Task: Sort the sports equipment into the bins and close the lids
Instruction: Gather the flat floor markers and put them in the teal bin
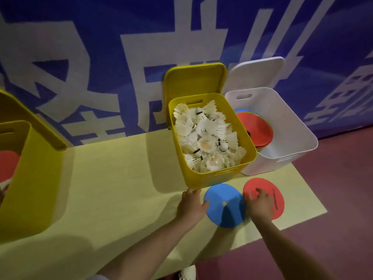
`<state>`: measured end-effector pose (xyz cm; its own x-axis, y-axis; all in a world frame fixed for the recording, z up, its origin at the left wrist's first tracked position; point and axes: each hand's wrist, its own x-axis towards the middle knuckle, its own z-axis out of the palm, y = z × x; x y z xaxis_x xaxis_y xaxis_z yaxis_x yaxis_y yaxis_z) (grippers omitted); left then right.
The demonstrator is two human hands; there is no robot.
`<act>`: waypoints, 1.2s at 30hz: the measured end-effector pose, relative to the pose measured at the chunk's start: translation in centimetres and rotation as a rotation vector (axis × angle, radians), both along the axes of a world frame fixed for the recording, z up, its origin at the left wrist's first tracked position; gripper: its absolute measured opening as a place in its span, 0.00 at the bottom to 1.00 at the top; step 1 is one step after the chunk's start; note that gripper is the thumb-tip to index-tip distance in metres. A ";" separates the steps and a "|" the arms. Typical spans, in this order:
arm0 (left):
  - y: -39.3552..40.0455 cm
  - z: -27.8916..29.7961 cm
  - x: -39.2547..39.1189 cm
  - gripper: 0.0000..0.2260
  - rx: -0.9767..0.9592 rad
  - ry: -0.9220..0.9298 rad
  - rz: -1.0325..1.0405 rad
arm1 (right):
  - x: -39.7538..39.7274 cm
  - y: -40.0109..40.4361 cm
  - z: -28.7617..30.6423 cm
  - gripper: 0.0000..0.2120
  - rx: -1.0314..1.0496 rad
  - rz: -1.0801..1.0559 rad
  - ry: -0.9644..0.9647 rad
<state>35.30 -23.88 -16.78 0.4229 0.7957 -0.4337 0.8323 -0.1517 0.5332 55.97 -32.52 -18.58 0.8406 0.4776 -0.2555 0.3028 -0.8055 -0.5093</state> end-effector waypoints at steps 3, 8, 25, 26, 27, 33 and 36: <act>-1.1 -2.0 3.2 0.33 0.010 0.126 0.038 | 3.9 -0.2 -1.2 0.26 -0.146 -0.035 -0.080; -3.1 -3.9 6.3 0.36 0.039 0.197 0.179 | 5.9 0.5 -2.7 0.36 -0.327 -0.060 -0.039; -2.5 -2.6 2.3 0.19 -0.122 -0.235 0.264 | 8.8 -1.1 0.3 0.19 -0.203 0.150 0.054; -2.3 -2.4 1.5 0.20 -0.148 -0.264 0.286 | 7.6 -1.6 0.6 0.18 -0.142 0.139 0.056; -2.0 -2.0 0.6 0.20 -0.176 -0.286 0.302 | 6.2 -2.1 1.1 0.18 -0.068 0.119 0.076; 0.2 0.9 -5.9 0.23 -0.157 -0.401 0.289 | -2.4 -2.1 3.1 0.18 0.272 -0.048 0.265; 1.5 3.2 -10.6 0.23 -0.039 -0.545 0.375 | -6.7 -0.6 5.5 0.23 0.391 -0.011 0.335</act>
